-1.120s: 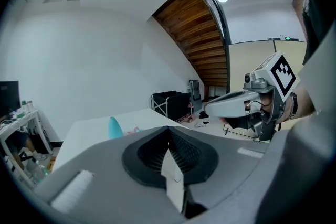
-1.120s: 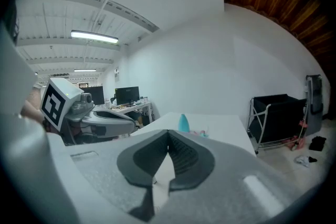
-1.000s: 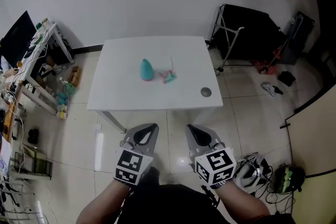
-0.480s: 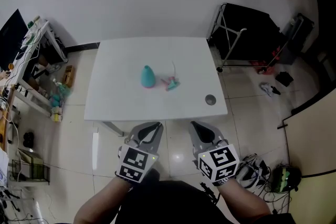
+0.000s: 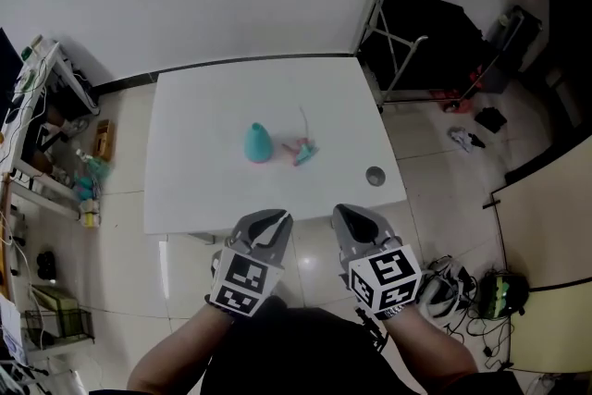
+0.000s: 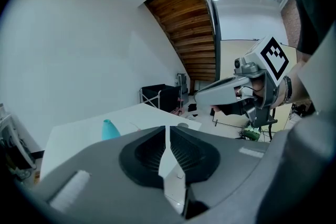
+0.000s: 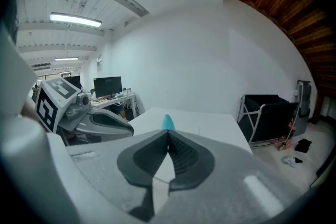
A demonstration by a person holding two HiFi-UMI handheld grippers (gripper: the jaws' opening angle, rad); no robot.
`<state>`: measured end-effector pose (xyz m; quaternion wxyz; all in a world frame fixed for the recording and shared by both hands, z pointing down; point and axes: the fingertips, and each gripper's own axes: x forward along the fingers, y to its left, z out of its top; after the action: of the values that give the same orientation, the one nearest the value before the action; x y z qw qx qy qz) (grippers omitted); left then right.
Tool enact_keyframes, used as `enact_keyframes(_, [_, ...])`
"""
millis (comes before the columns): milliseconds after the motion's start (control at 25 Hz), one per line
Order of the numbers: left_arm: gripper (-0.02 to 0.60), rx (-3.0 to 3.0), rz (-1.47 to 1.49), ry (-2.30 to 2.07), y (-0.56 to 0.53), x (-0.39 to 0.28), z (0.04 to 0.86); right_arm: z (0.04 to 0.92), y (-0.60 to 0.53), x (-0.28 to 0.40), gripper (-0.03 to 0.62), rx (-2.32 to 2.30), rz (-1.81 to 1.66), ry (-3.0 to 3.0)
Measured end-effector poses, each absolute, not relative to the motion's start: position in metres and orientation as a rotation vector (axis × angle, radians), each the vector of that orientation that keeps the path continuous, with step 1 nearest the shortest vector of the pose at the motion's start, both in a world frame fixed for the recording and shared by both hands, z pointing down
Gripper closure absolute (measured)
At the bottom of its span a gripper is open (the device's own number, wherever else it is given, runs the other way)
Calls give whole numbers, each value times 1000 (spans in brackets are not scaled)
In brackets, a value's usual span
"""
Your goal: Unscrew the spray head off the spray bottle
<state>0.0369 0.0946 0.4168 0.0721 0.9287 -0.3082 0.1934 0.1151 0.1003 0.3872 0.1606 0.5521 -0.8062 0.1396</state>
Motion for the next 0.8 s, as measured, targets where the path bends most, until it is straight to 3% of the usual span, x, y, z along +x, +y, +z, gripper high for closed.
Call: enact_keyframes(800, [488,2794,680,-797,53,37,449,410,51,107,603,1583,429,-2233])
